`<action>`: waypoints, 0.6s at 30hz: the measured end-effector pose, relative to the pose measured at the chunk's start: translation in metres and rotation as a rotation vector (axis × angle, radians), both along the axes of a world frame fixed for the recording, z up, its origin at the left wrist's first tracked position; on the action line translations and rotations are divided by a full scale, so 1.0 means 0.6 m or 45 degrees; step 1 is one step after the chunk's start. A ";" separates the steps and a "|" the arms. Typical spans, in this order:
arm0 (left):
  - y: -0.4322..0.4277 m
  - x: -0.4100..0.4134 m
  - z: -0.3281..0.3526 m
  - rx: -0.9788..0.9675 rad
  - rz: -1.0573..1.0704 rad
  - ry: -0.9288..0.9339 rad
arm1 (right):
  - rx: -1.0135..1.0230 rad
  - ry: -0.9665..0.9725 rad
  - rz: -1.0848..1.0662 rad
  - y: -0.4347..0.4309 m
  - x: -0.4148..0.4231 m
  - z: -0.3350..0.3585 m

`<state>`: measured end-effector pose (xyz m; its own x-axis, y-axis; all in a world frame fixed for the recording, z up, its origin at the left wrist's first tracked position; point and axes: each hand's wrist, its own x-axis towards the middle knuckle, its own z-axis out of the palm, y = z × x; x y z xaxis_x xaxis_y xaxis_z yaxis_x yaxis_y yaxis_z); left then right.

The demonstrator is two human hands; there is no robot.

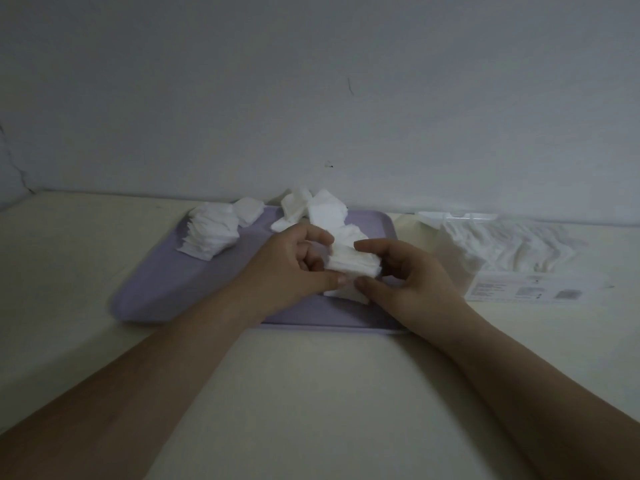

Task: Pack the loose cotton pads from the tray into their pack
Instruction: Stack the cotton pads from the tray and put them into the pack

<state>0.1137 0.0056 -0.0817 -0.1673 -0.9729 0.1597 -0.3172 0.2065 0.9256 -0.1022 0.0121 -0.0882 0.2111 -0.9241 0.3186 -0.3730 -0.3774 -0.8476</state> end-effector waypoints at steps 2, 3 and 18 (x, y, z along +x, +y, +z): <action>0.001 -0.004 0.002 -0.015 -0.053 -0.060 | -0.083 0.049 -0.010 0.001 -0.001 -0.001; 0.000 -0.005 0.002 -0.029 -0.074 -0.083 | -0.130 0.078 -0.003 0.003 -0.001 0.001; -0.012 -0.011 0.000 0.139 0.095 0.028 | -0.174 0.110 -0.359 0.004 0.001 0.001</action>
